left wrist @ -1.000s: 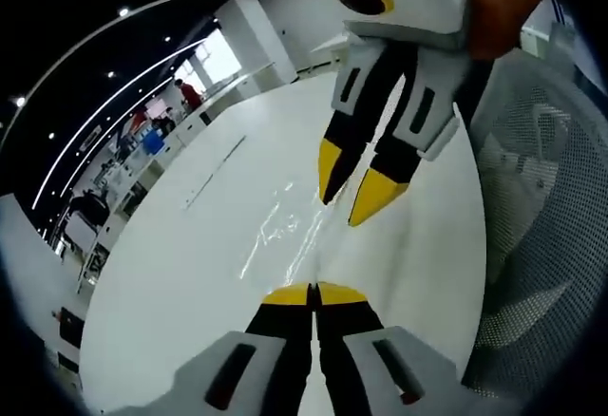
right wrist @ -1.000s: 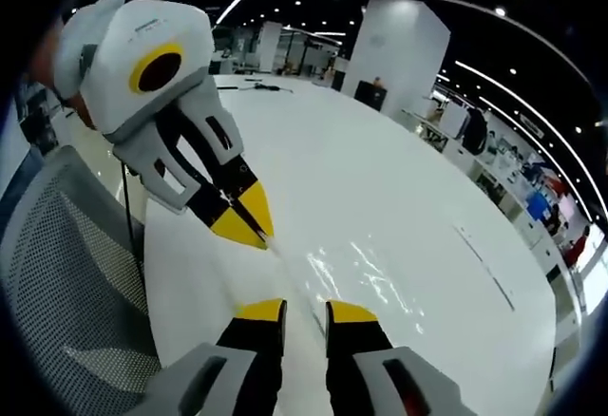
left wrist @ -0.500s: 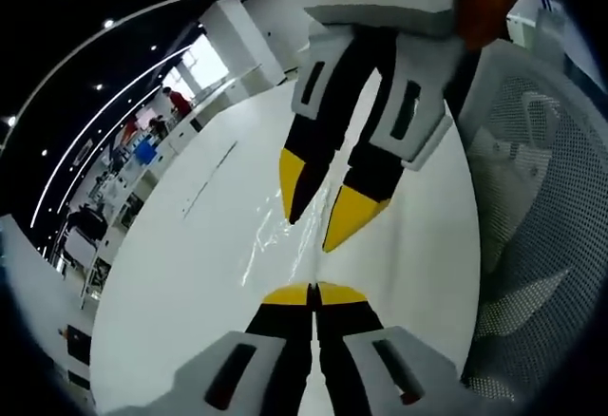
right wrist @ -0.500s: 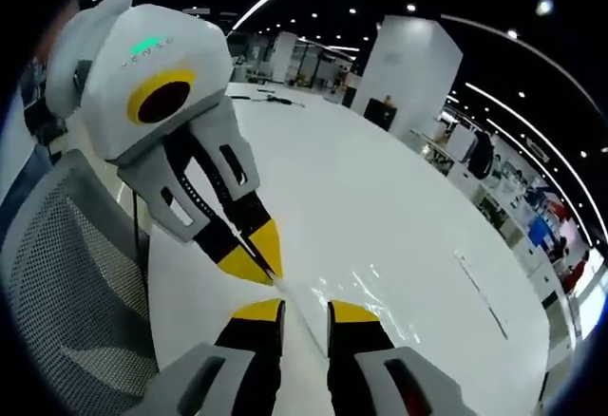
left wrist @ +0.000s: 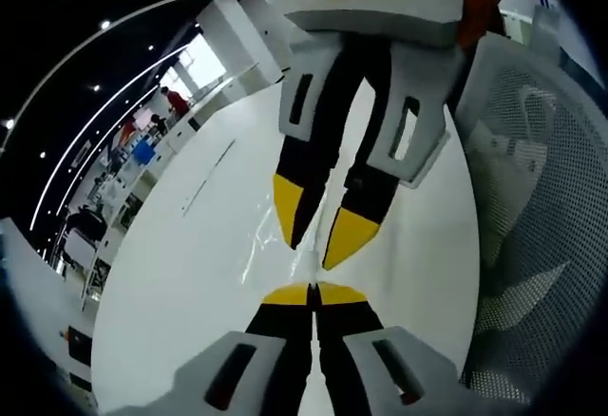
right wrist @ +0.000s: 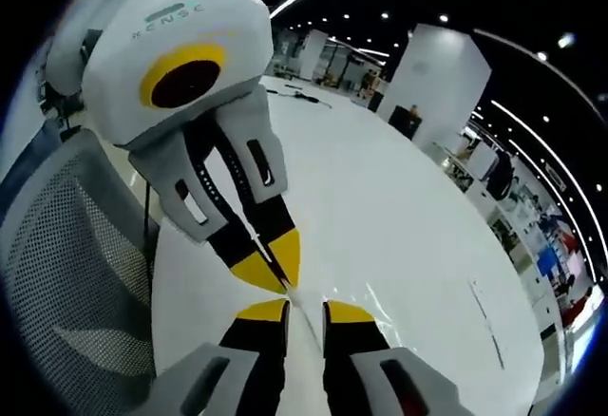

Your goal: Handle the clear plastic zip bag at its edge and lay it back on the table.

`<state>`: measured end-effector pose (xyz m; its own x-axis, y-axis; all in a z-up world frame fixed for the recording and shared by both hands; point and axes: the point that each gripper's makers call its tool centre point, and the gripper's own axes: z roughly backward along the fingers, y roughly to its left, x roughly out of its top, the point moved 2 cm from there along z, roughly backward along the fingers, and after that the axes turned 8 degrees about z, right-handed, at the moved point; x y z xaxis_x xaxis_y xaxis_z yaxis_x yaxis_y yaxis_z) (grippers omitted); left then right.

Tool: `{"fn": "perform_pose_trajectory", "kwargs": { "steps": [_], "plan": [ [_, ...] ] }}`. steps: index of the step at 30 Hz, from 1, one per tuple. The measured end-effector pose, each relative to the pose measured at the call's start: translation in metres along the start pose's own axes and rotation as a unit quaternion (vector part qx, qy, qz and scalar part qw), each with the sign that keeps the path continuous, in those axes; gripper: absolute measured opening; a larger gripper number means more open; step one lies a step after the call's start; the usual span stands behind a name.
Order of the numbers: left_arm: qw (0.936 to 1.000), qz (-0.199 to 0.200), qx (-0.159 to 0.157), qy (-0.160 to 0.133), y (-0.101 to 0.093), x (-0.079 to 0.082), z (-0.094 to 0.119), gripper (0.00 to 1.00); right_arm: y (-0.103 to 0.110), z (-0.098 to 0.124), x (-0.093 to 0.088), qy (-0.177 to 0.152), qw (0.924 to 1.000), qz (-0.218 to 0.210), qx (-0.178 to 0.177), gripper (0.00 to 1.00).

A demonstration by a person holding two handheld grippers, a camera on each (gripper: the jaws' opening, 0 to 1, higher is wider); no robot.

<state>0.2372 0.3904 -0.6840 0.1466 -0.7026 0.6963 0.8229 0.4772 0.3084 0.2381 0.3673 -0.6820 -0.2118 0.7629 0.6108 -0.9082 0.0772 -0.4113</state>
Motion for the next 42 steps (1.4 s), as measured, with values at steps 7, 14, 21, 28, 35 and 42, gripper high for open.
{"fn": "perform_pose_trajectory", "kwargs": {
  "steps": [7, 14, 21, 28, 35, 42],
  "plan": [
    [1.0000, 0.001, -0.001, 0.003, 0.002, -0.002, 0.000, 0.00, 0.004, 0.001, 0.005, 0.004, 0.9996, 0.028, 0.009, 0.08],
    [0.9999, -0.004, -0.008, 0.005, -0.004, -0.005, 0.000, 0.00, 0.006, 0.003, 0.007, 0.006, 0.9991, 0.040, 0.014, 0.07],
    [0.9997, -0.017, -0.014, 0.007, -0.005, -0.003, -0.002, 0.00, 0.010, 0.004, 0.007, 0.009, 0.9976, 0.063, 0.026, 0.02],
    [0.9992, -0.032, -0.020, 0.009, -0.008, -0.003, -0.003, 0.00, 0.012, 0.005, 0.007, 0.014, 0.9957, 0.085, 0.032, 0.02],
    [0.9985, -0.048, -0.024, 0.011, -0.009, -0.002, -0.003, 0.00, 0.016, 0.003, 0.008, 0.023, 0.9928, 0.111, 0.038, 0.00],
    [0.9985, -0.047, -0.024, 0.016, -0.011, -0.002, -0.003, 0.00, 0.017, 0.002, 0.006, 0.024, 0.9933, 0.105, 0.042, 0.00]
  ]
}}
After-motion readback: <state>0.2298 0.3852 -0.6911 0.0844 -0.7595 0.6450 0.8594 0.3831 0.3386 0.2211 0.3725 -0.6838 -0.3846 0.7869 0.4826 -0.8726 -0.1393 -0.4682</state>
